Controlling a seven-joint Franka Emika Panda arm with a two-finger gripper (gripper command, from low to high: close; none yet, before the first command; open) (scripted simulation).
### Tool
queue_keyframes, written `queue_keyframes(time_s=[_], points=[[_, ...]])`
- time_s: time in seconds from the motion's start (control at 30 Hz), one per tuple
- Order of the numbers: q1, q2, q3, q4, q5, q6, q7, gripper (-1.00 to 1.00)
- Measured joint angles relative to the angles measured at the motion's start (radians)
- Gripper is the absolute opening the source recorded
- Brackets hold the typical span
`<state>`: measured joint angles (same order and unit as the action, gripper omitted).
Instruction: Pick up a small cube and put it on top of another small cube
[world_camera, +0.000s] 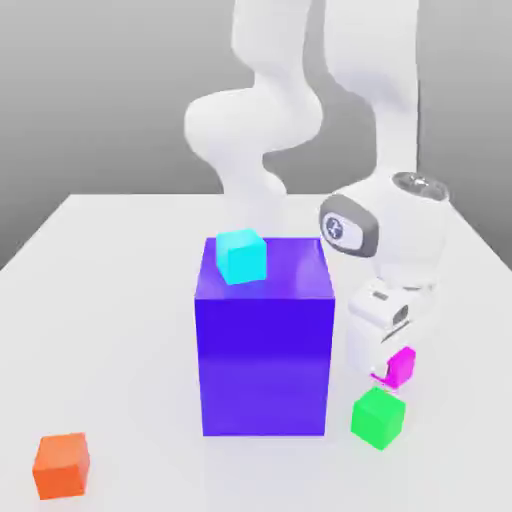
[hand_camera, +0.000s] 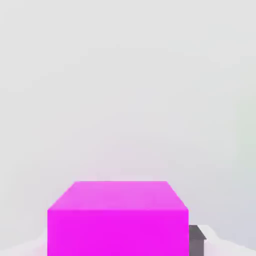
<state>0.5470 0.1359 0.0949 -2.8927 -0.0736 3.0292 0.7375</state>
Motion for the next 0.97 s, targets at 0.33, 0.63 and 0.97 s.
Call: queue_keyframes(time_s=[0.33,0.63,0.97], points=[[-0.03,-0.175,-0.041,0.04,0.081,-0.216,-0.286,-1.0],[-0.103,-0.188,-0.111,0.163,0.072,-0.353,-0.67,-1.0],[-0.108,0.01,-0.114,0.19,0.083,-0.183,-0.732,1.0]])
